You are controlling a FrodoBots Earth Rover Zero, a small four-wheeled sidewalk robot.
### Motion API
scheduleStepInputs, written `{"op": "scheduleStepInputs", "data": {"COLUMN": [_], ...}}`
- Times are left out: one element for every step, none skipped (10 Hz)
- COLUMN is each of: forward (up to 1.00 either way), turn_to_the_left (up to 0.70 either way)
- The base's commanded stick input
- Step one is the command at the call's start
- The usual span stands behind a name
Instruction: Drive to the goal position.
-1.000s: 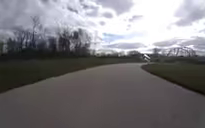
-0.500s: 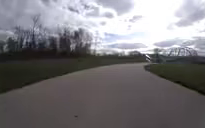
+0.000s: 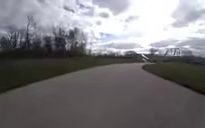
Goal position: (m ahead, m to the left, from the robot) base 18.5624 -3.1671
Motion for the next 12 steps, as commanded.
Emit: {"op": "scheduleStepInputs", "data": {"forward": [0.98,0.98,0.98,0.98,0.98,0.98,0.98,0.98,0.98,0.98,0.98,0.98], "turn_to_the_left": [-0.33,0.0,0.0,0.0,0.0,0.0,0.0,0.0,0.0,0.0,0.0,0.0]}}
